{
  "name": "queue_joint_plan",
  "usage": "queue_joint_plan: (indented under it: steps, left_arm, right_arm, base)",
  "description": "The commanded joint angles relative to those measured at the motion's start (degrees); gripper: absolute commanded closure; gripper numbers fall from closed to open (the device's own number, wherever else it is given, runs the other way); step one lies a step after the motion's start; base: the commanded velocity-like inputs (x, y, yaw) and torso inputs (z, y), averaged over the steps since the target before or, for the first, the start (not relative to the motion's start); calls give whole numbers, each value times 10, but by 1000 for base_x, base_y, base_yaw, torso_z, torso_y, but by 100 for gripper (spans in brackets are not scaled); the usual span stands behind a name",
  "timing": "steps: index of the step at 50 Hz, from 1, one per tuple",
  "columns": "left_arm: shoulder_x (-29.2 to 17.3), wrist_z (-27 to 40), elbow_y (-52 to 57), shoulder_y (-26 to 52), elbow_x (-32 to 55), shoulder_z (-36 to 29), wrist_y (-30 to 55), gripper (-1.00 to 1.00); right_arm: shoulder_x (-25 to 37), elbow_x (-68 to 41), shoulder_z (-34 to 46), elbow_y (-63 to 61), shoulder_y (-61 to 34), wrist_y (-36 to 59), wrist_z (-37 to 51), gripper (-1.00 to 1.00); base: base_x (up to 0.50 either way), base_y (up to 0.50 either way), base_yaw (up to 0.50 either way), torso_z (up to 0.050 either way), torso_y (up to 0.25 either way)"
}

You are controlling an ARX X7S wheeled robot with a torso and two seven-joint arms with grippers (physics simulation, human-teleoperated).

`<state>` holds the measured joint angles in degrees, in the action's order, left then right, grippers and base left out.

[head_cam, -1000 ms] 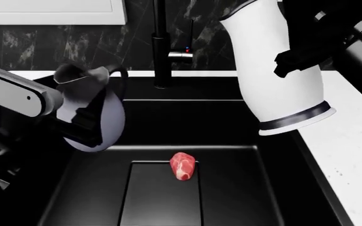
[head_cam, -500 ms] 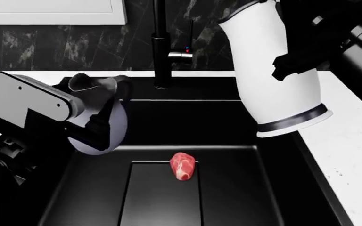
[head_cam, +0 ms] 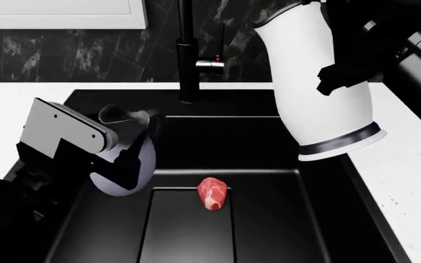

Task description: Pick the pitcher and pitcher and place them in the sink. Then turn on the water.

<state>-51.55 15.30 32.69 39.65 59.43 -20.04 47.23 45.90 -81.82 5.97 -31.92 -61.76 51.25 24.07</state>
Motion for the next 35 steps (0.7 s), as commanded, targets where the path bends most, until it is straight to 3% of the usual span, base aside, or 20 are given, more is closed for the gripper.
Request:
queue_joint_plan:
  steps: [1, 24, 35]
  left_arm:
    - [71, 7, -15, -134, -22, 55, -8, 100]
    - [93, -12, -57, -197, -74, 24, -56, 100]
    - [92, -13, -64, -202, -50, 6, -20, 100]
  right_arm:
    - [2, 17, -14, 0, -14, -4, 3, 100]
    - [2, 19, -12, 1, -11, -9, 0, 100]
    - [1, 18, -12, 0, -6, -13, -1, 100]
  base:
    - [0, 0, 15, -12, 0]
    - [-2, 12, 20, -15, 1]
    - [-4, 18, 25, -19, 0]
